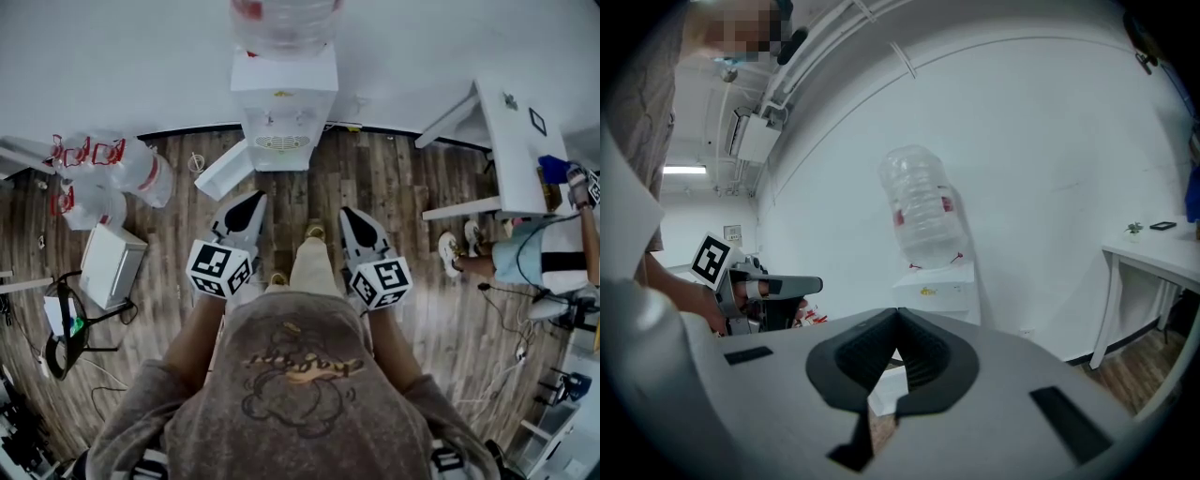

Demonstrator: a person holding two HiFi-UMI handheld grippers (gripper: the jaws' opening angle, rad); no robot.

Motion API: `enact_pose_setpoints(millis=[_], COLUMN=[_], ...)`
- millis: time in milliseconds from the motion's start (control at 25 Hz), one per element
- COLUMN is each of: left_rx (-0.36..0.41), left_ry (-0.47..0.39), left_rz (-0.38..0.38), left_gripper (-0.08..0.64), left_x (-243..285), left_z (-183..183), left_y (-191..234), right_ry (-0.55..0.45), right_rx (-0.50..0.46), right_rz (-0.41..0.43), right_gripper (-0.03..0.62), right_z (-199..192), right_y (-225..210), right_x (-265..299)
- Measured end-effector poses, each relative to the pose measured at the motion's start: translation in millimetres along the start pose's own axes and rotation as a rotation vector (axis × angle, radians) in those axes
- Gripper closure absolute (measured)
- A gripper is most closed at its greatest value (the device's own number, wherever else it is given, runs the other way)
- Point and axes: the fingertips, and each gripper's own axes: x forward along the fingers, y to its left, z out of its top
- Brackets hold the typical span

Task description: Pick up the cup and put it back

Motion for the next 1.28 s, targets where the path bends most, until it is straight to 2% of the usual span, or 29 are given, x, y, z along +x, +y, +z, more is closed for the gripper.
enact_pose_setpoints(millis=[200,360,560,880,1280], left_rx=[0.002,-0.01,-0.02,0.001,-0.002], left_ry=[0.014,-0.008,-0.018,-0.013,-0.01], left_rz=[0.01,0.034,0.037,0.054,0.044], left_gripper=[0.557,0.557,0.557,0.557,0.557], left_x=[19.2,37.0,67.0,118.8,178.1], left_z=[-2.4,-4.0,-25.8,-94.0,-197.8], left_y=[9.9,21.2,47.5,94.8,145.5], right_ry=[0.004,0.006,0.015,0.012,0.019], right_rx=[0.018,0.021,-0.004,-0.004,-0.021], right_rz=[0.015,0.03,0.06,0.083,0.139], right_gripper=[0.591,0.591,0.591,0.591,0.591], right_z=[-1.0,-4.0,-24.7,-91.7,-188.6], right_y=[-16.6,-33.7,-54.2,-99.0,-149.6], right_x=[18.6,37.5,72.5,126.9,204.6])
